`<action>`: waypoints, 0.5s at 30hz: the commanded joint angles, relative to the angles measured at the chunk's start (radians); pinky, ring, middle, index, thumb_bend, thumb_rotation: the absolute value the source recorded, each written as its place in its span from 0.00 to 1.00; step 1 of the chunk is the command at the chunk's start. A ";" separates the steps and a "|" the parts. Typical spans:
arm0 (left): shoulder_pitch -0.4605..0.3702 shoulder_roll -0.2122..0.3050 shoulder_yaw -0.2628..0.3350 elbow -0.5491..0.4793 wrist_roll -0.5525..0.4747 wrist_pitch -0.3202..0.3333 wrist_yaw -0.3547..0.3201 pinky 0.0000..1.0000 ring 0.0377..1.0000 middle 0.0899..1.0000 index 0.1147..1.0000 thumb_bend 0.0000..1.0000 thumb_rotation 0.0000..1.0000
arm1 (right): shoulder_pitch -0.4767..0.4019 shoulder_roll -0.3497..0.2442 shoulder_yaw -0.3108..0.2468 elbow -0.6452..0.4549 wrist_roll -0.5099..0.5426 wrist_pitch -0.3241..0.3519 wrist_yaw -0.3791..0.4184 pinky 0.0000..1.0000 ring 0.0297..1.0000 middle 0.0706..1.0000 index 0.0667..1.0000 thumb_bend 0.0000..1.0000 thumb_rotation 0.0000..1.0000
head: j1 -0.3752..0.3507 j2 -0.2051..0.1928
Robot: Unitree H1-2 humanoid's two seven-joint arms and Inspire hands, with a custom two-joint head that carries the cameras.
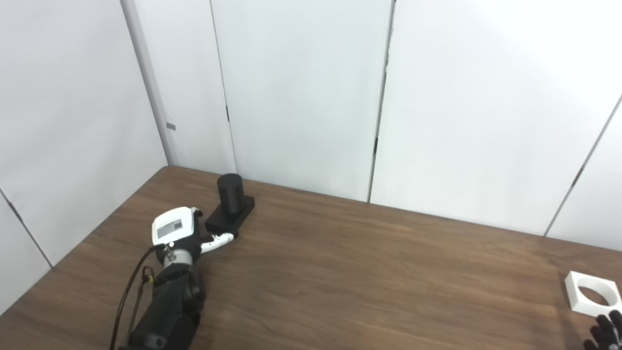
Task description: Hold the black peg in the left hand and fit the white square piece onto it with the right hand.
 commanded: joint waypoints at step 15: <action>-0.078 0.002 0.007 0.000 0.005 0.000 0.048 0.92 0.91 0.88 0.77 0.90 0.77 | 0.064 0.045 0.018 0.043 -0.018 -0.001 -0.017 1.00 1.00 0.98 0.96 0.72 1.00 | -0.003 0.004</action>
